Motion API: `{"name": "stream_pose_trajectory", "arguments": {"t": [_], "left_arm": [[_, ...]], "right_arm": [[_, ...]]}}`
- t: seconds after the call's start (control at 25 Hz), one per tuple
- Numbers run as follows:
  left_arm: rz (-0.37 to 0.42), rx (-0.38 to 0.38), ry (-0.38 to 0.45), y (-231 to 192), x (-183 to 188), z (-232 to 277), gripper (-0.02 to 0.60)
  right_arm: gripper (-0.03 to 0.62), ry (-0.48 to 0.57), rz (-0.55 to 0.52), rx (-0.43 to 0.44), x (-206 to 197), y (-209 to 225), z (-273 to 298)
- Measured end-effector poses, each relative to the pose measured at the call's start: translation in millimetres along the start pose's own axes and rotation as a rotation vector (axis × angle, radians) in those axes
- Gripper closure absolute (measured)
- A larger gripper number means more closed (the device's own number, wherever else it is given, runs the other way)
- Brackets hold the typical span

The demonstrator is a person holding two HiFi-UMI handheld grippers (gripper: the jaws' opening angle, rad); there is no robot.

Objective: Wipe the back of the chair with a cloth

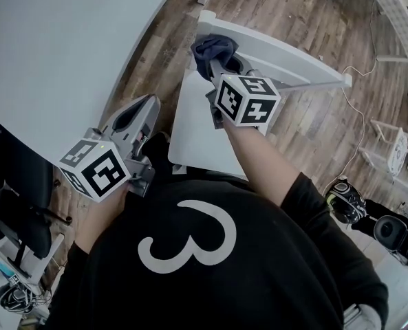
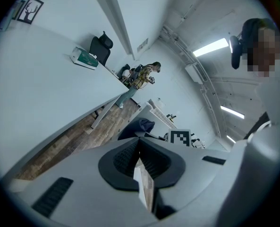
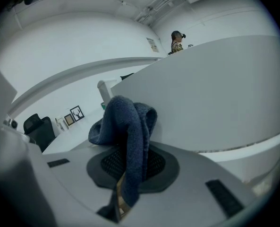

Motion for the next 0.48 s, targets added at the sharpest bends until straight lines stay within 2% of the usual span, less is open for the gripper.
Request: {"name": "stream_pose_trajectory", "arguments": {"t": [0.48], "left_arm": [[0.018,-0.017,-0.025,9.6,-10.1,6.0,0.568]], "right_arm": [[0.543,0.009,0.026,-0.062,-3.8,18.2,-13.3]]}}
Point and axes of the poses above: the fingertips, and each gripper's own axes: z forward along the fingers, y to its right, x out of its top, the point moved 4 cm from there along -z, backward along the fingers, and after that the axes turned 1 degree about x, right-handed, at the moved point
